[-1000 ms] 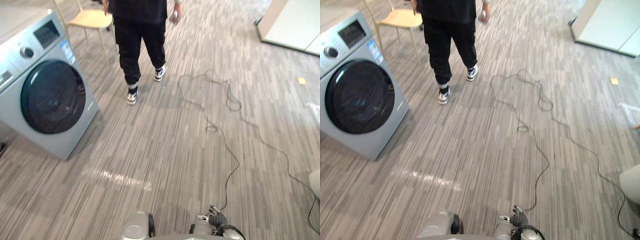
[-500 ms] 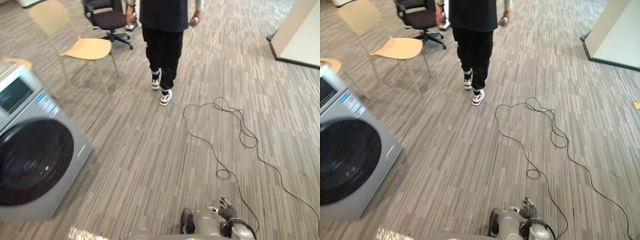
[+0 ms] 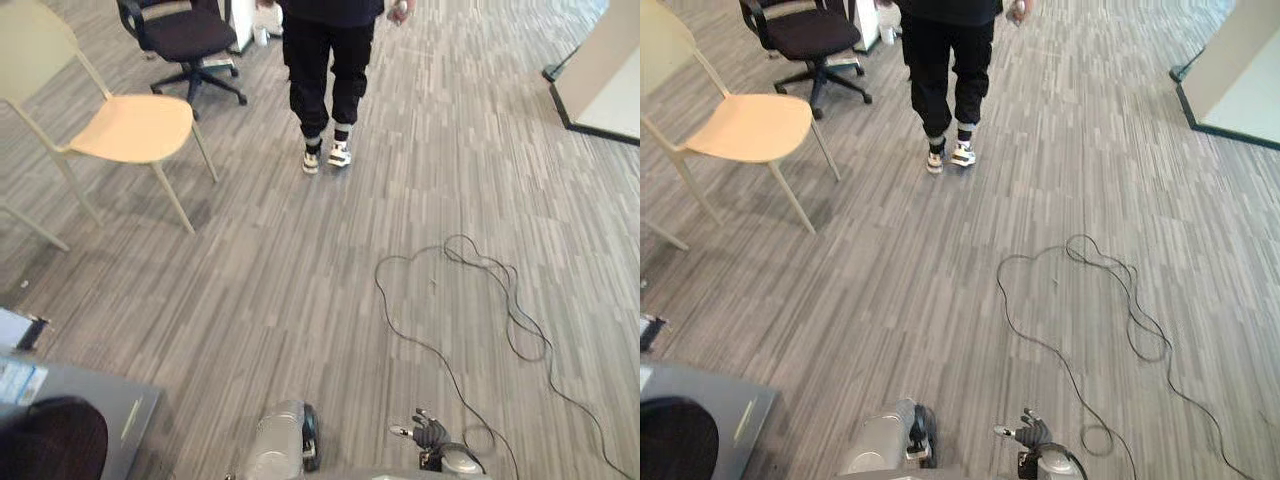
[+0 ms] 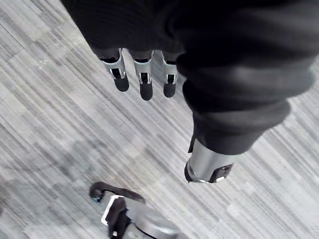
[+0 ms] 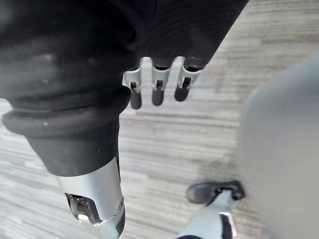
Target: Organize washtable
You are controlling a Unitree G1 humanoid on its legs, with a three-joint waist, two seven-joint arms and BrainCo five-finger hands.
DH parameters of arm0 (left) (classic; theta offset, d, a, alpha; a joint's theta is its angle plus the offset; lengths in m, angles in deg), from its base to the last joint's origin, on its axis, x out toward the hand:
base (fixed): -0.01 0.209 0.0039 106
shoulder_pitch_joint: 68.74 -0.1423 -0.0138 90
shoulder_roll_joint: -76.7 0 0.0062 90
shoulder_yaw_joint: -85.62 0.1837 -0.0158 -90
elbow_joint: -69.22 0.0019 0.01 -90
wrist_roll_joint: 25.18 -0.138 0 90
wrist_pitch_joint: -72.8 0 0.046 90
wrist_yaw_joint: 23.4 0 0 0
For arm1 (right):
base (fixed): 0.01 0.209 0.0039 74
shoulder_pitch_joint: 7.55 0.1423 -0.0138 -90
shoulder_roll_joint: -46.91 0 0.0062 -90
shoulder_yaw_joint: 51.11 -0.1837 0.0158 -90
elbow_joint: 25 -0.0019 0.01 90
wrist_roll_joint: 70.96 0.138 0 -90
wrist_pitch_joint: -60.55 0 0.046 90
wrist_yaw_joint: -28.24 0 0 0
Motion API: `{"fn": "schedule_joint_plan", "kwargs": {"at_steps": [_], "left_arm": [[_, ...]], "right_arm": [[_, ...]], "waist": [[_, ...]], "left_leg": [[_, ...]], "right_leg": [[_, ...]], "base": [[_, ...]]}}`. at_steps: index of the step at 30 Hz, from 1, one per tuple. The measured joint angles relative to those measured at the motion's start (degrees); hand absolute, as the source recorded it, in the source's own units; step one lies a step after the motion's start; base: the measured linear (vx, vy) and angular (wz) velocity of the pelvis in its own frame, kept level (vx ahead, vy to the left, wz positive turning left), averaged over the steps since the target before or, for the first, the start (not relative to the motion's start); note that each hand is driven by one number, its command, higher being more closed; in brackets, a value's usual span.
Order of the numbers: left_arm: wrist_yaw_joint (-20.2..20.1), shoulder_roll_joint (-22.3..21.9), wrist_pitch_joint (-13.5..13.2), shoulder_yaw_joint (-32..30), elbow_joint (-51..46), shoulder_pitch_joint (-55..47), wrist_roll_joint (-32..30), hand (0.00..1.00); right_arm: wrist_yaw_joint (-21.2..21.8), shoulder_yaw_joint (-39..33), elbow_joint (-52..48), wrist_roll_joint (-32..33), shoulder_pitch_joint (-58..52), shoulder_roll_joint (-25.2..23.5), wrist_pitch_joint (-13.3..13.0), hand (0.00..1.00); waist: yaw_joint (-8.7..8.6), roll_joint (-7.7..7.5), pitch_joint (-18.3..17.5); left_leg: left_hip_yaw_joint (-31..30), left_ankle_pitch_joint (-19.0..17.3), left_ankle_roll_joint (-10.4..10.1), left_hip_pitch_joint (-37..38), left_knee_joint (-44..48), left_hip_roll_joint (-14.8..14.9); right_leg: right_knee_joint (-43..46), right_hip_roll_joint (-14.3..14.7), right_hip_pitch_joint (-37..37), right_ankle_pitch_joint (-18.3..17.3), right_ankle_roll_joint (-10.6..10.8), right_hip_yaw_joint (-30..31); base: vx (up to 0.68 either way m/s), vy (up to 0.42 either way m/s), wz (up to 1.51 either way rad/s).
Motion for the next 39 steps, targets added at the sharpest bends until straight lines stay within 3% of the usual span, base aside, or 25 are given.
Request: {"fn": "schedule_joint_plan", "kwargs": {"at_steps": [1, 2, 3, 5, 7, 9, 10, 11, 12, 13, 14, 15, 16, 17, 18, 20, 21, 22, 24, 25, 28, 30, 34, 35, 39], "left_arm": [[0.0, 0.0, 0.1, 0.1, 0.0, 0.1, -0.1, 0.0], [0.0, 0.0, 0.1, 0.1, 0.0, 0.3, -0.2, 0.0], [0.0, -0.1, 0.1, 0.1, 0.0, 1.6, -0.3, 0.0], [-0.1, -0.5, -0.2, 1.2, -0.6, 2.4, -0.4, 0.0], [0.0, -0.3, -0.3, 1.8, -1.1, 2.3, -1.0, 0.0], [0.0, -0.4, -0.3, 1.4, -1.2, 1.4, -1.8, 0.0], [0.0, 0.2, -0.4, 1.0, -1.2, 0.3, -1.8, 0.0], [-0.1, -0.6, -0.2, -0.7, -1.3, 0.2, -1.9, 0.0], [0.0, -1.9, -0.1, -1.8, -1.3, 0.4, -1.9, 0.0], [0.0, -3.7, 0.2, -3.6, -1.4, 0.2, -1.8, 0.0], [0.0, -5.2, 0.4, -4.6, -1.5, -0.7, -1.6, 0.0], [0.0, -5.3, 0.4, -5.4, -1.5, -0.9, -1.5, 0.0], [0.0, -4.5, 0.6, -5.0, -1.4, -0.4, -1.6, 0.0], [0.1, -4.1, 0.5, -4.7, -1.6, 0.1, -1.5, 0.0], [0.1, -3.9, 0.3, -4.3, -1.8, 0.0, -1.5, 0.0], [0.1, -2.4, 0.0, -2.5, -2.2, -0.3, -1.0, 0.0], [0.1, -2.1, 0.0, -1.9, -2.2, -0.3, -0.9, 0.0], [0.1, -1.3, 0.0, 0.0, -1.9, -0.4, -0.4, 0.0], [0.2, 1.6, -0.8, 2.2, -1.0, 0.2, -0.1, 0.0], [0.2, 2.0, -1.0, 2.4, -1.0, 0.7, -0.1, 0.0], [0.1, 1.8, -1.0, 3.6, -0.6, 1.7, -0.2, 0.0], [0.2, 3.2, 0.1, 4.2, 0.8, 3.7, -0.4, 0.0], [-1.1, 1.4, -0.2, 4.6, 1.6, 2.6, -0.3, 0.0], [-1.1, 4.9, -1.3, 12.5, 2.3, -0.3, 0.4, 0.0], [-1.1, 4.9, -1.3, 12.5, 2.3, -0.3, 0.4, 0.0]], "right_arm": [[0.0, -0.6, -0.9, 0.0, 0.0, 0.0, -0.3, 0.0], [0.0, -0.8, -1.3, 0.0, -0.1, 0.0, -0.3, 0.0], [0.1, -1.1, -2.5, 0.0, -0.3, -0.1, -0.3, 0.0], [0.0, -2.2, -3.3, 0.0, -0.3, -0.6, -0.2, 0.0], [-0.1, -3.0, -4.0, -0.1, -0.4, -1.1, 0.0, 0.0], [-0.1, -2.9, -5.1, -0.2, -1.0, -1.3, 0.1, 0.0], [-0.2, -2.6, -5.0, -0.5, -1.4, -2.0, 0.4, 0.0], [-0.1, -2.7, -5.6, -0.7, -1.9, -2.1, 0.3, 0.0], [0.0, -2.4, -6.0, -0.7, -1.9, -1.1, 0.3, 0.0], [-0.1, -1.3, -6.6, -0.7, -1.9, 0.7, 0.5, 0.0], [-0.2, -0.2, -6.6, -0.7, -2.3, 1.3, 0.5, 0.0], [-0.3, -0.2, -6.4, -0.6, -2.5, 1.2, 0.5, 0.0], [-0.4, -0.2, -4.4, -0.4, -1.4, 1.2, 0.5, 0.0], [-0.4, -0.2, -1.9, -0.5, -0.2, 1.2, 0.8, 0.0], [-0.3, 0.0, -0.9, -0.5, 0.1, 1.1, 1.0, 0.0], [-0.4, -0.1, 0.2, -0.5, 0.2, 0.1, 1.1, 0.0], [-0.4, -0.1, 0.3, -0.5, 0.1, 0.1, 1.0, 0.0], [-0.4, -0.2, 1.0, -0.4, -0.2, 0.2, 0.8, 0.0], [-0.2, 0.2, 1.9, -0.1, -0.3, -1.6, 0.5, 0.0], [-0.2, -0.3, 2.0, -0.1, -0.4, -2.0, 0.4, 0.0], [-0.1, -1.4, 2.5, -0.2, -1.0, -2.2, 0.4, 0.0], [-0.1, -1.9, 2.3, -0.7, -1.3, -2.1, 0.4, 0.0], [1.0, -2.7, 2.0, -1.8, -1.8, -1.8, 1.0, 0.0], [-0.1, -0.2, 4.2, -2.6, -0.2, -1.2, 1.7, 0.0], [-0.1, -0.2, 4.2, -2.6, -0.2, -1.1, 1.7, 0.0]], "waist": [[-0.2, 0.88, 0.3], [-0.37, 1.44, 0.6], [-0.78, 1.26, 0.6], [-1.49, 1.19, 0.5], [-1.38, 1.1, 0.4], [-1.44, 1.08, 0.1], [-1.37, -0.13, -0.7], [-1.88, 0.75, -1.0], [-1.57, 2.76, -1.1], [-0.69, 5.54, -1.6], [-0.08, 6.55, -1.8], [0.33, 5.9, -1.4], [0.08, 5.52, -1.2], [0.27, 4.46, -0.6], [0.34, 3.91, -0.2], [0.5, 1.63, 0.7], [0.28, 1.48, 0.5], [0.86, 1.04, -0.2], [-0.35, -1.94, -1.7], [-0.36, -2.24, -1.8], [0.01, -1.27, -2.6], [-0.58, -1.56, -3.3], [-2.08, -0.15, -6.2], [-3.02, -1.87, -4.7], [-3.02, -1.86, -4.7]], "left_leg": [[0.0, 0.4, -0.7, 5.0, -3.9, 0.0], [-0.2, 0.6, -1.0, 7.0, -5.6, 0.0], [-1.9, 0.3, -1.7, 10.4, -8.2, 0.2], [-4.5, -0.4, -3.1, 13.1, -10.0, 0.9], [-6.5, -1.3, -4.8, 16.1, -12.4, 1.6], [-8.4, -3.3, -8.6, 18.9, -11.8, 2.8], [-9.9, -4.0, -9.8, 17.3, -4.3, 2.8], [-10.6, -3.4, -10.7, 12.6, 9.4, 4.3], [-10.4, -1.6, -10.8, 10.0, 17.3, 6.6], [-9.5, 7.4, -8.3, 5.3, 29.8, 11.1], [-7.5, 22.6, -7.4, 2.0, 36.3, 13.7], [-7.7, 24.5, -7.0, -0.1, 39.0, 14.5], [-7.8, 17.7, -7.7, -4.6, 42.8, 14.8], [-7.3, 12.7, -8.2, -7.8, 41.6, 14.5], [-6.9, 10.6, -8.8, -8.8, 39.2, 14.5], [-5.6, 6.9, -11.2, -10.7, 20.2, 14.3], [-5.7, 7.8, -12.3, -10.2, 11.2, 14.1], [-4.6, 13.0, -11.0, -8.3, -0.1, 13.2], [-4.8, 12.9, -10.9, -7.2, -2.5, 9.5], [-5.0, 12.9, -10.9, -7.2, -2.5, 9.2], [-6.0, 13.2, -10.5, -3.0, -7.1, 8.4], [-4.5, 14.2, -9.4, 0.9, -12.8, 6.9], [-2.6, 16.7, -10.3, 6.9, -20.4, 5.3], [-5.8, 24.1, -9.1, 12.0, -34.6, -0.4], [-5.8, 24.1, -9.1, 11.9, -34.6, -0.4]], "right_leg": [[-3.6, 0.3, -2.9, -2.1, -3.0, -2.8], [-6.6, 0.5, -4.2, -3.1, -3.9, -4.1], [-16.2, 0.6, -7.1, -4.8, -4.2, -7.1], [-30.1, 0.3, -10.1, -3.8, -4.1, -9.4], [-43.6, 0.4, -11.5, 1.2, -3.4, -10.6], [-47.6, 0.9, -12.5, 5.3, -5.2, -11.0], [-46.3, 1.2, -12.6, 7.3, -6.1, -11.3], [-43.9, 2.1, -12.0, 11.7, -6.8, -9.7], [-42.1, 3.3, -11.3, 10.2, -5.5, -10.4], [-41.6, 5.8, -8.9, 7.2, -5.7, -10.8], [-42.8, 7.6, -6.4, 5.6, -5.8, -9.4], [-44.1, 7.8, -4.9, 5.0, -5.8, -8.6], [-46.9, 7.8, -2.0, 4.7, -5.7, -7.6], [-50.3, 7.4, 1.6, 4.9, -5.4, -6.3], [-51.7, 7.0, 3.6, 5.1, -5.1, -6.0], [-53.7, 4.3, 8.9, 5.0, -4.8, -5.2], [-53.6, 3.9, 9.5, 4.7, -3.9, -5.3], [-53.3, 3.1, 10.1, 2.9, -0.8, -4.3], [-56.2, 0.4, 11.5, 4.0, -0.3, -3.7], [-56.7, 0.3, 11.9, 4.8, -0.3, -3.8], [-57.2, 0.4, 12.9, 8.7, -0.2, -3.3], [-64.4, 1.5, 13.8, 11.2, 0.0, -3.1], [-66.8, 0.7, 16.2, 11.5, 0.2, -2.1], [-71.7, -1.4, 18.5, 8.3, 2.5, -3.6], [-71.7, -1.4, 18.5, 8.3, 2.5, -3.6]], "base": [[0.55, 0.138, -0.11], [0.52, 0.118, 0.14], [0.32, 0.053, 0.35], [0.4, 0.033, 0.71], [0.48, -0.013, 0.68], [0.54, -0.091, 0.51], [0.78, -0.237, 0.58], [0.65, -0.208, 0.51], [0.77, -0.172, 0.16], [0.63, -0.007, -0.45], [0.76, 0.003, -0.61], [0.63, 0.042, -0.55], [0.6, 0.038, -0.38], [0.58, 0.041, -0.3], [0.54, 0.081, -0.33], [0.47, 0.142, -0.28], [0.47, 0.202, -0.37], [0.37, 0.162, -0.3], [0.35, 0.163, 0.08], [0.33, 0.187, 0.33], [0.23, 0.187, 0.14], [0.11, 0.046, -0.08], [0.08, -0.009, -0.32], [0.03, -0.008, -0.14], [0.0, 0.0, 0.0]]}}
